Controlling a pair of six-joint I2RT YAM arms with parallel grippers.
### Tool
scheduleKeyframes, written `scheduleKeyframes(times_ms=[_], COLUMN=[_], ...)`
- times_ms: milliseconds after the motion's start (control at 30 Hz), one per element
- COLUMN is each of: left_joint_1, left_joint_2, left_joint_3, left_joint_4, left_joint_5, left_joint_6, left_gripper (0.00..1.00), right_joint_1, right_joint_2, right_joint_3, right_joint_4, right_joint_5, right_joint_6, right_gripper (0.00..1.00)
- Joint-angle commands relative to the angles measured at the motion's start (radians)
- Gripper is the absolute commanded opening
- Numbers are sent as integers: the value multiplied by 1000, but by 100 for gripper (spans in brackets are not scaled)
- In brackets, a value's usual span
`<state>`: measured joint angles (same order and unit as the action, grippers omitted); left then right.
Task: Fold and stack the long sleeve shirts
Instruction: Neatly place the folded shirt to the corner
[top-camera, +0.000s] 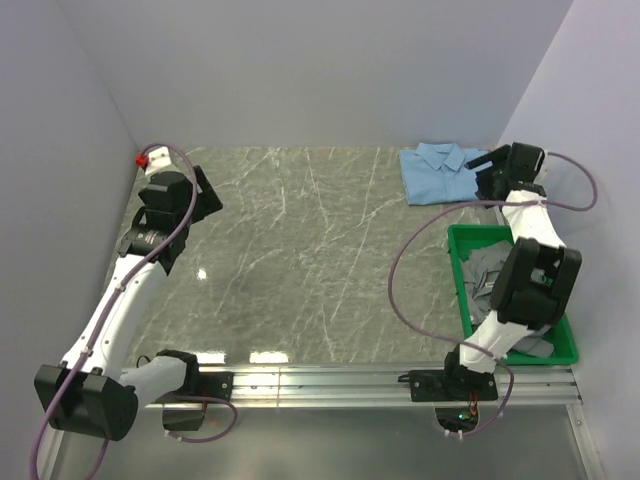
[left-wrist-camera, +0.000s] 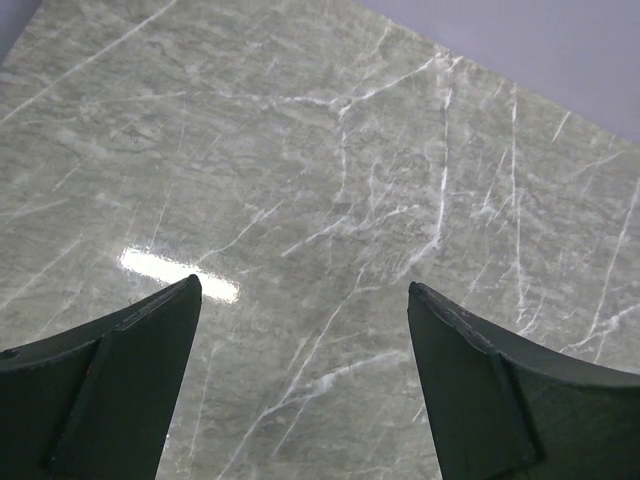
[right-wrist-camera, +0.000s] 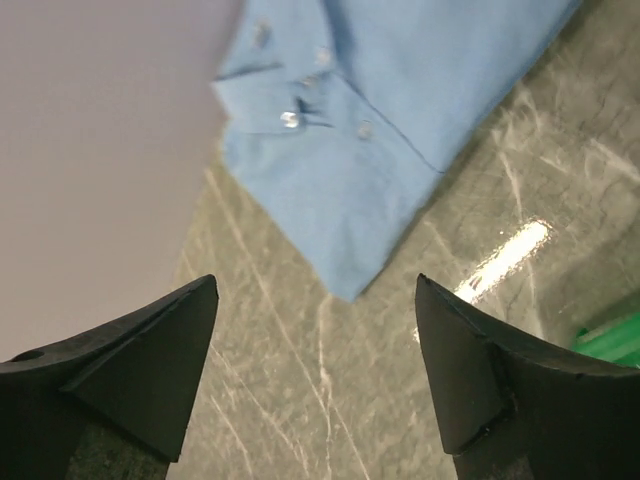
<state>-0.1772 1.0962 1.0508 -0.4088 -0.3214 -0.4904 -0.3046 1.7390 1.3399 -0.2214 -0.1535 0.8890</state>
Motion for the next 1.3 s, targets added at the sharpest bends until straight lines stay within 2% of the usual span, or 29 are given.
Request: scheduleKeyframes(times_ms=[0,133,267,400,467,533,700,933,1033,1267], left_joint_1=[4,4,4,4,4,4,-1,-2,-2,-5], left_joint_2=[-56,-90,-142,-179,-208,-234,-375,-623,-720,-940], left_joint_3=[0,12,95,195,254,290,298,131,-21,-293], left_joint_4=[31,10,-85,-180,-220,-272,-314,-271,-233,-76], left_joint_5=[-18,-31,-13,18,12,-4,-94,-281,-332,-291], left_joint_6=[10,6,3,12,35,49,75,84,66,52], left_gripper=[92,99,99,99,99,99,99,99,99,99], right_joint_1=[44,110,183,183,183,249,357,417,438,450], right_joint_2=[-213,-418,-648,-951,-1042,-1157,-1375,-1578,-1607,-1664], right_joint_3=[-15,10,18,-65,-105,-131,-280,-475,-516,-620], right_joint_4=[-91,-228,-328,-299,-292,-300,-302,-257,-253,-185], right_joint_5=[109,259,365,390,423,491,522,514,513,526], right_joint_6=[-126,-252,-350,-390,-436,-473,-524,-559,-585,-642], right_gripper=[89,91,90,91,91,91,91,91,91,91])
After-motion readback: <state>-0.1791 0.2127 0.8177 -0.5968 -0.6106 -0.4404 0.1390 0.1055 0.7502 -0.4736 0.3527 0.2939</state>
